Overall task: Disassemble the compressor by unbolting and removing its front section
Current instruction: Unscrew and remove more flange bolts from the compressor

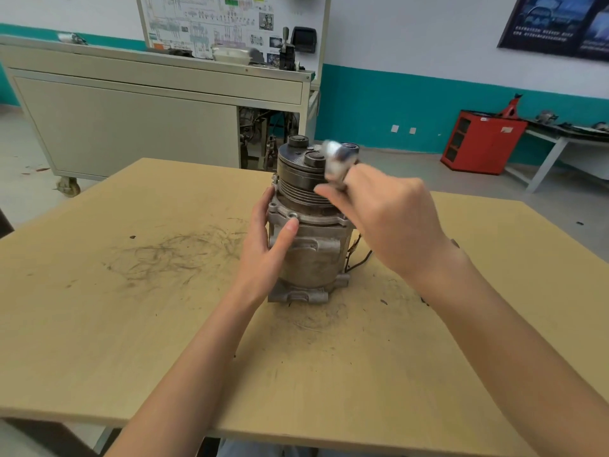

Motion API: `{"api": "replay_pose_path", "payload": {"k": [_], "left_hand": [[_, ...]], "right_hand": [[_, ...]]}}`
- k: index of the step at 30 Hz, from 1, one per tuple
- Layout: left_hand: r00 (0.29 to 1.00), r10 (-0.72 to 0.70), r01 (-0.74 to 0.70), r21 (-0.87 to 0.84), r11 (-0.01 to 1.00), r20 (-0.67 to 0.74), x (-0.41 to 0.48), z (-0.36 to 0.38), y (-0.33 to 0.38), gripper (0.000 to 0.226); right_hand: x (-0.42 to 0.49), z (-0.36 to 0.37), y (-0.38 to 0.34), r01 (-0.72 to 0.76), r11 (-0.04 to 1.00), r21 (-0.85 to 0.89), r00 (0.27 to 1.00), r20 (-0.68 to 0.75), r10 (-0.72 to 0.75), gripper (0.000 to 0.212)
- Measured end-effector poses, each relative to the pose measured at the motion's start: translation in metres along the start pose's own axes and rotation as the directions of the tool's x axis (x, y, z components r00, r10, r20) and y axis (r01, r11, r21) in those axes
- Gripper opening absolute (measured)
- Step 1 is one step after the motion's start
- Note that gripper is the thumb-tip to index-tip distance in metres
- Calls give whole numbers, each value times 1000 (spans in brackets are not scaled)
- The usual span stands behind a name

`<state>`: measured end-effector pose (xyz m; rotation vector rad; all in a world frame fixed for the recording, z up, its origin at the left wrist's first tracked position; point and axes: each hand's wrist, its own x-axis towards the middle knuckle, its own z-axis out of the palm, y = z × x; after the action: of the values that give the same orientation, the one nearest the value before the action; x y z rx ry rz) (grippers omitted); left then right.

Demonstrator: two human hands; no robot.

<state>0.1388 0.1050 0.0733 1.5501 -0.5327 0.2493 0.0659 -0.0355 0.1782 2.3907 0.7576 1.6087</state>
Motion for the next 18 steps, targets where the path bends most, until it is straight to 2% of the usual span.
{"api": "replay_pose_path", "payload": {"k": [3, 6, 11, 13, 15, 16, 17, 18], "left_hand": [[1000, -4, 4, -4, 1000, 11, 1, 0, -2, 66], [1000, -17, 18, -43, 999, 21, 0, 0, 0, 73], [1000, -24, 25, -54, 998, 19, 2, 0, 0, 77], [999, -31, 32, -60, 998, 25, 2, 0, 1, 76], [999, -29, 30, -38, 999, 24, 0, 0, 3, 72], [999, -29, 29, -19, 999, 22, -1, -1, 4, 72], [999, -31, 31, -7, 999, 21, -1, -1, 5, 72], [999, -36, 36, -1, 999, 22, -2, -1, 6, 73]], "right_hand": [[1, -1, -7, 78, 989, -129, 992, 106, -65, 16], [1, -1, -13, 84, 984, -158, 982, 183, -54, 11], [-5, 5, -29, 93, 946, -311, 992, 114, -61, 32], [-10, 7, -30, 68, 950, -303, 997, 61, -52, 32], [-20, 8, -21, 21, 989, -149, 1000, 10, -20, 27], [-27, 7, -14, -45, 999, 23, 999, -1, 45, 25], [-34, 5, -7, -173, 947, 269, 984, 15, 175, 23], [-40, 3, 1, -340, 774, 535, 932, 81, 353, 21]]}}
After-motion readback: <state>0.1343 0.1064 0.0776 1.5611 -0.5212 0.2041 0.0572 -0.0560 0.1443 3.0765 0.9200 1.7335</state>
